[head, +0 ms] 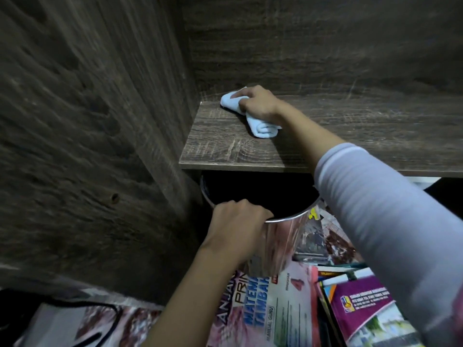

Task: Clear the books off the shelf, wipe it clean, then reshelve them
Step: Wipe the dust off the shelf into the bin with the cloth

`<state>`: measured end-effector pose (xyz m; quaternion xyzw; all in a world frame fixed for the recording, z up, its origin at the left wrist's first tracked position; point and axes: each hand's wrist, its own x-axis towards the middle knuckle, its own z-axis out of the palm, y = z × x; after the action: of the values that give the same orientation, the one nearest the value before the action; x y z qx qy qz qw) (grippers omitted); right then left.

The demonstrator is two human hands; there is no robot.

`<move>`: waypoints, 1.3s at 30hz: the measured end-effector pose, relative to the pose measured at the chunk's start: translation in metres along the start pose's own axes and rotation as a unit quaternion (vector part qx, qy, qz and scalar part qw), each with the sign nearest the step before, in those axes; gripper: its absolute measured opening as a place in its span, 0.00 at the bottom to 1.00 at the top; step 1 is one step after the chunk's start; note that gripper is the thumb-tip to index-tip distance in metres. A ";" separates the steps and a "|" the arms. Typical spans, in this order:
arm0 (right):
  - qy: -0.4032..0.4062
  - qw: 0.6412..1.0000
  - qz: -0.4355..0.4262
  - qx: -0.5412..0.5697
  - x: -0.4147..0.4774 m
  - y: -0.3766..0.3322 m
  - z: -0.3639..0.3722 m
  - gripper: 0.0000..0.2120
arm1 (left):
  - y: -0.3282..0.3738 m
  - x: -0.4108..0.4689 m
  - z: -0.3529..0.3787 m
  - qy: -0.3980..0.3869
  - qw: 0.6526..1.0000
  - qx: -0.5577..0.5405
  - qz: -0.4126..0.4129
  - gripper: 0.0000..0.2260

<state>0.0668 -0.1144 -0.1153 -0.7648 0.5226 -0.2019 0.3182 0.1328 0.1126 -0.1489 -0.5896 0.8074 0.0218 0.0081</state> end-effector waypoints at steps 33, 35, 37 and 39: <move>-0.032 0.919 -0.002 -0.393 0.028 -0.077 0.051 0.22 | -0.016 -0.008 -0.003 -0.026 0.998 0.050 -0.013 0.13; -0.030 0.918 -0.008 -0.396 0.029 -0.075 0.052 0.21 | -0.016 -0.008 -0.002 -0.019 0.998 0.054 -0.011 0.13; -0.032 0.922 -0.017 -0.385 0.029 -0.073 0.051 0.21 | -0.016 -0.007 -0.002 -0.015 0.998 0.050 -0.019 0.12; -0.027 0.933 -0.031 -0.357 0.026 -0.067 0.049 0.20 | -0.015 -0.006 -0.002 -0.017 0.998 0.048 -0.022 0.12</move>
<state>0.1528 -0.1078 -0.1041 -0.8490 0.5273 0.0091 0.0320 0.1491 0.1132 -0.1469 -0.6056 0.7941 -0.0071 0.0506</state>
